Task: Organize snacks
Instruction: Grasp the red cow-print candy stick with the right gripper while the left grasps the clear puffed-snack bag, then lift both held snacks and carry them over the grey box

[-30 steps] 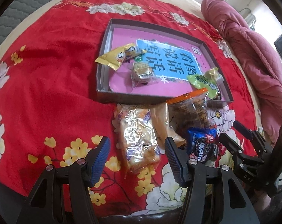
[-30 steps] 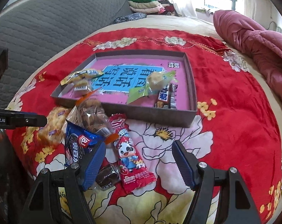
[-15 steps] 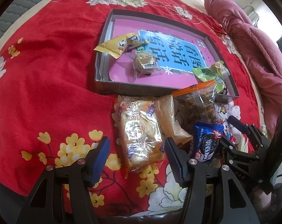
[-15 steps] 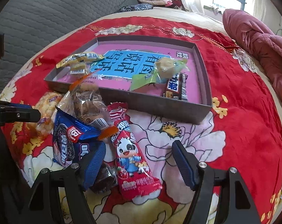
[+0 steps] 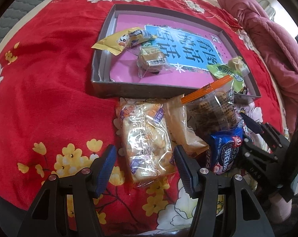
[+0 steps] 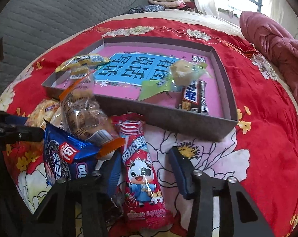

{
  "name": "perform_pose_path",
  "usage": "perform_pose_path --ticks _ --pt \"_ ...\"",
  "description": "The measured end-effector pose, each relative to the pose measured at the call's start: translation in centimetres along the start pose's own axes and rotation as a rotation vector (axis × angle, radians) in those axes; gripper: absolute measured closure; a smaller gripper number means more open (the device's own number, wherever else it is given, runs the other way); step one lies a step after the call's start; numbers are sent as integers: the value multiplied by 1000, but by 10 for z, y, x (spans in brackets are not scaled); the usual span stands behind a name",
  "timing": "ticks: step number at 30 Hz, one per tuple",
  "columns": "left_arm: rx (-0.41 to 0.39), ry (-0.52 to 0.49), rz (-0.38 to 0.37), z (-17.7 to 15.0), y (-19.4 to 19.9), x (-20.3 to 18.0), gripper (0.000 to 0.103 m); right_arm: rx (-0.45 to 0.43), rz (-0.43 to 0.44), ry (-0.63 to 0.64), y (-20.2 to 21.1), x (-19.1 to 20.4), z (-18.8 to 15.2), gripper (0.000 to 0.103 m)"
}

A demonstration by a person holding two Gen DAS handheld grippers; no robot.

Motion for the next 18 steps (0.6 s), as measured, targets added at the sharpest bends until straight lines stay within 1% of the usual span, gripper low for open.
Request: perform_pose_path --ticks 2,5,10,14,18 --pt "0 0 4 1 -2 0 41 -5 9 -35 2 -6 -1 66" --pt "-1 3 6 2 -5 1 41 -10 29 -81 4 -12 -2 70" --pt "-11 4 9 2 -7 4 41 -9 30 -148 9 -25 -8 77" --pt "-22 13 -1 2 -10 7 41 -10 34 -177 10 -31 -11 78" --pt "-29 30 -12 4 -13 11 41 -6 29 -166 6 -30 -10 78"
Point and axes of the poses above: each gripper's, at about its wrist camera, not at the fingertips, and y roughly against the way its jaws point, x to its left, z to its top, the point moved 10 cm from there along -y, roughly the way its jaws point, and after that the axes turned 10 degrees about y, right-handed, at the moved point
